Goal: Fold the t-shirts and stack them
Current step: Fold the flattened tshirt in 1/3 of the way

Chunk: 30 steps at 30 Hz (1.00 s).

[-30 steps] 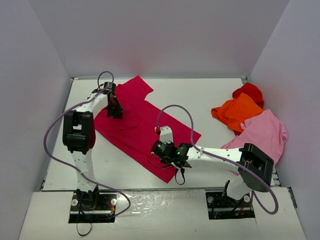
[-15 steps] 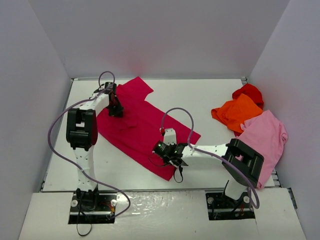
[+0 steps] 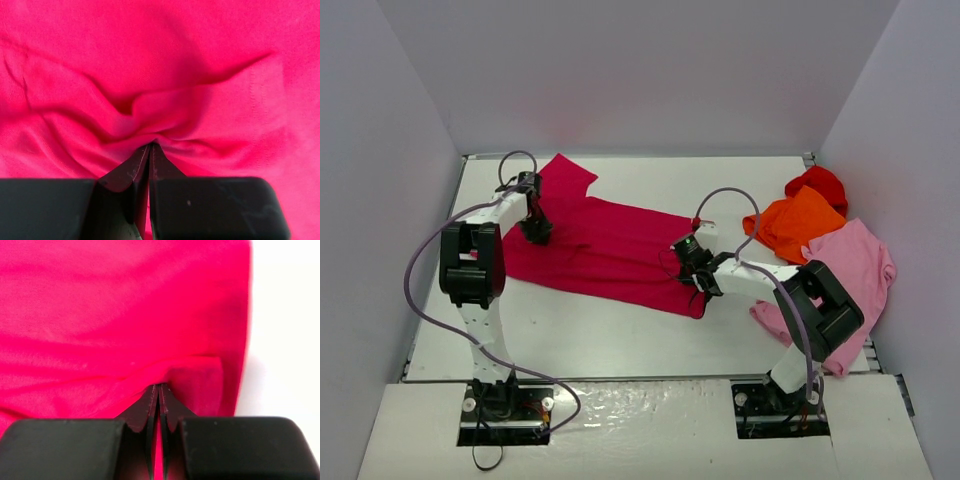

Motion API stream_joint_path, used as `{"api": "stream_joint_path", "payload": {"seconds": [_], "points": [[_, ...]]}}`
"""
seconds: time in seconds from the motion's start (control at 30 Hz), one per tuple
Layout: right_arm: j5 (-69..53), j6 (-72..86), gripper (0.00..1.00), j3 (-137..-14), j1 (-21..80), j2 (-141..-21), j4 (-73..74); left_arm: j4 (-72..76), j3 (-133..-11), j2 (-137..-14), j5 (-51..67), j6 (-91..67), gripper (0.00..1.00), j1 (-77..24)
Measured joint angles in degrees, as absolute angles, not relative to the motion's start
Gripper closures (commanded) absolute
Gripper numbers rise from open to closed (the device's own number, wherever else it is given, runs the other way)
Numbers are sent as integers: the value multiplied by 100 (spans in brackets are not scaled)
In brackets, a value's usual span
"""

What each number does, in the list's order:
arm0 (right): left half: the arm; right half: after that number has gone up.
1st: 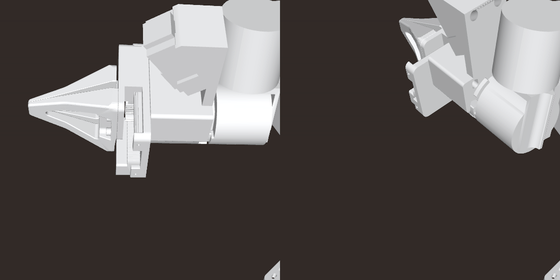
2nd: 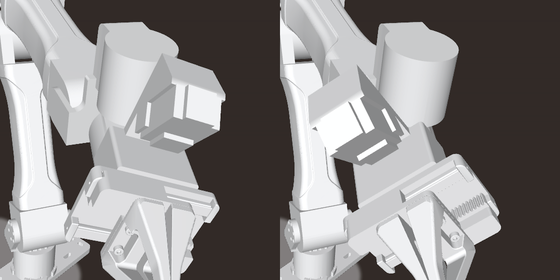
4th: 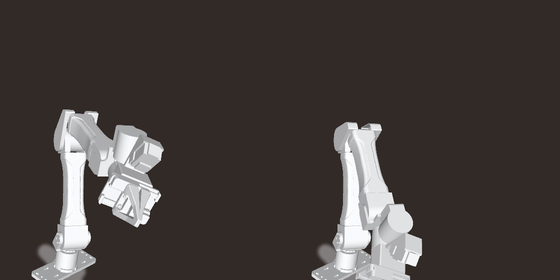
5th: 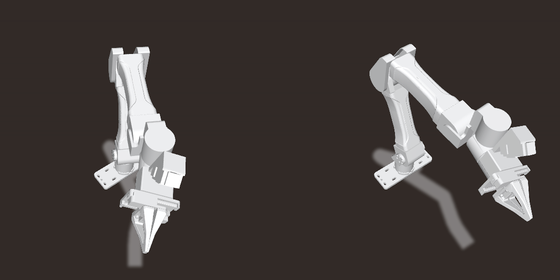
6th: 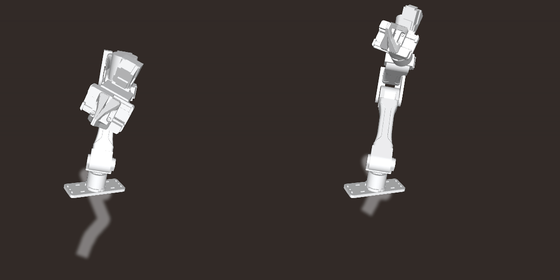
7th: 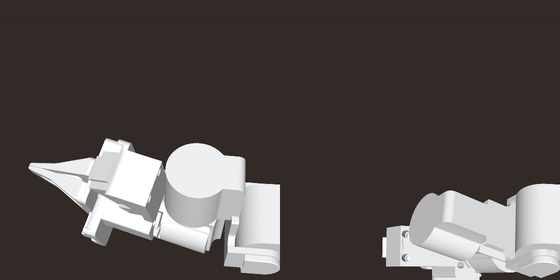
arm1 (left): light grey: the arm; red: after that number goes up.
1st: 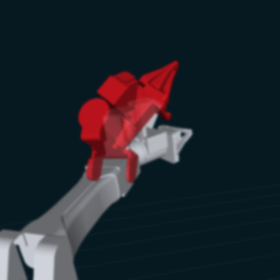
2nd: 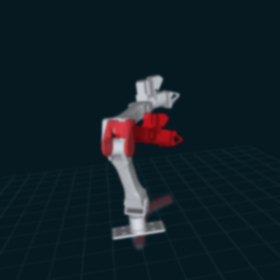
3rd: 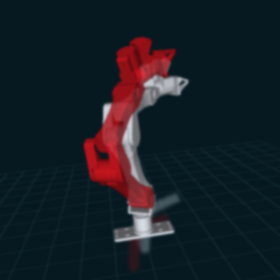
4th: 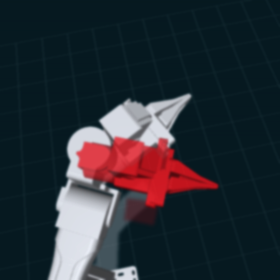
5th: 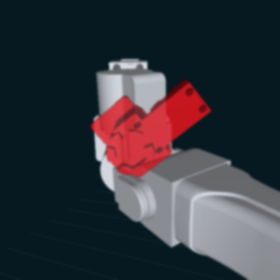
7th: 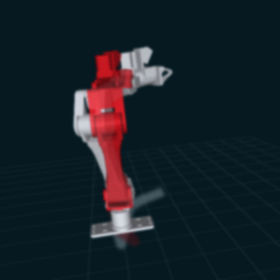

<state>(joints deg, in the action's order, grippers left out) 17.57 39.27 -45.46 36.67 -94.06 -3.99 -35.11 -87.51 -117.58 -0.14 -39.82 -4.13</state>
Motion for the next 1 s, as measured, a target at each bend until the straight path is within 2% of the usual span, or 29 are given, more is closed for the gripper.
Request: {"api": "stream_joint_path", "payload": {"seconds": [0.27,0.63,0.67,0.73,0.8,0.83,0.9,1.0], "points": [[1574,3504,100,-4774,3003,-9541,-268,-3469,-7655,-11006,-24,-4303,100,-148],[1392,3166,98,-4820,2390,-9610,-430,-3422,-7035,-10469,15,-4407,100,-152],[1387,3151,87,-4815,2349,-9595,-421,-3407,-7034,-10447,16,-4407,100,-152],[1391,3120,59,-4772,2310,-9493,-334,-3298,-7014,-10343,16,-4403,100,-151],[1402,3082,43,-4743,2292,-9315,-165,-3121,-6969,-10151,43,-4399,97,-150],[1408,3055,38,-4755,2288,-9209,-75,-3029,-6949,-10026,75,-4398,88,-150],[1390,2990,33,-4958,2269,-9066,105,-2826,-6980,-9756,183,-4371,77,-151],[1316,2913,32,-5494,2210,-9059,164,-2766,-7441,-9599,346,-4279,72,-153]]}}
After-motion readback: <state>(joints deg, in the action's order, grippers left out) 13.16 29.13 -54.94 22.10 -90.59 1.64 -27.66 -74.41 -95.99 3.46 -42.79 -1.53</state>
